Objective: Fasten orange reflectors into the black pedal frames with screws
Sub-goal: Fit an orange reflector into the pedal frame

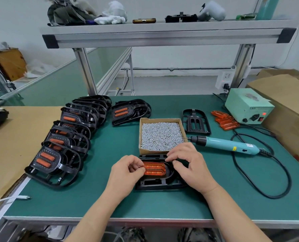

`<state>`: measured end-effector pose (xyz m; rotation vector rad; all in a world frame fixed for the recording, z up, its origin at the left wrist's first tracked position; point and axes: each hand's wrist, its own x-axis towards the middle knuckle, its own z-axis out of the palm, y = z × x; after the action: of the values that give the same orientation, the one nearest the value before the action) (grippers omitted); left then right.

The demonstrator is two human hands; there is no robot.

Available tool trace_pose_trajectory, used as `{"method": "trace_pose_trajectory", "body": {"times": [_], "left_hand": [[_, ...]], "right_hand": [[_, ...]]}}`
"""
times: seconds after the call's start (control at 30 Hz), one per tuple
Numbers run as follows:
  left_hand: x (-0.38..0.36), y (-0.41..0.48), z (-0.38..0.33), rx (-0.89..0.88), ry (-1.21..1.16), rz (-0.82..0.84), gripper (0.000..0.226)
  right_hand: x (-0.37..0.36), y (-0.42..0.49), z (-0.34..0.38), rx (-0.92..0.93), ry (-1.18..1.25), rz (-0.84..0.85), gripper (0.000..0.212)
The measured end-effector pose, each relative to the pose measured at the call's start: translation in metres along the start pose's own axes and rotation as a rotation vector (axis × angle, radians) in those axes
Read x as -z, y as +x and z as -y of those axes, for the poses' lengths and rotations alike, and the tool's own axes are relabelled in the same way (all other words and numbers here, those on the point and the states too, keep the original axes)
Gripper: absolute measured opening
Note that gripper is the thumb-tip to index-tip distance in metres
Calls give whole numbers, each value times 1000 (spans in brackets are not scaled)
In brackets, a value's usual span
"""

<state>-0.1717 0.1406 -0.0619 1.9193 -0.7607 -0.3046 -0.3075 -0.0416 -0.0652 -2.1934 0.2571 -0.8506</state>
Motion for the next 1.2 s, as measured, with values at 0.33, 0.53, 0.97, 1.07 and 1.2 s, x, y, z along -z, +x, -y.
{"method": "trace_pose_trajectory", "body": {"times": [0.33, 0.53, 0.97, 1.07, 1.2], "left_hand": [[4, 3, -1, -39, 161, 59, 25], [3, 2, -5, -58, 277, 70, 22], [3, 1, -7, -65, 257, 15, 26], [1, -2, -3, -57, 185, -23, 27], [-4, -8, 1, -71, 175, -67, 27]], "right_hand": [[0, -1, 0, -34, -5, 96, 23], [0, -1, 4, 1, -91, 127, 22], [1, -1, 2, 21, -157, 189, 37], [1, 0, 3, 16, -132, 170, 35], [1, -1, 1, 10, -124, 158, 31]]}}
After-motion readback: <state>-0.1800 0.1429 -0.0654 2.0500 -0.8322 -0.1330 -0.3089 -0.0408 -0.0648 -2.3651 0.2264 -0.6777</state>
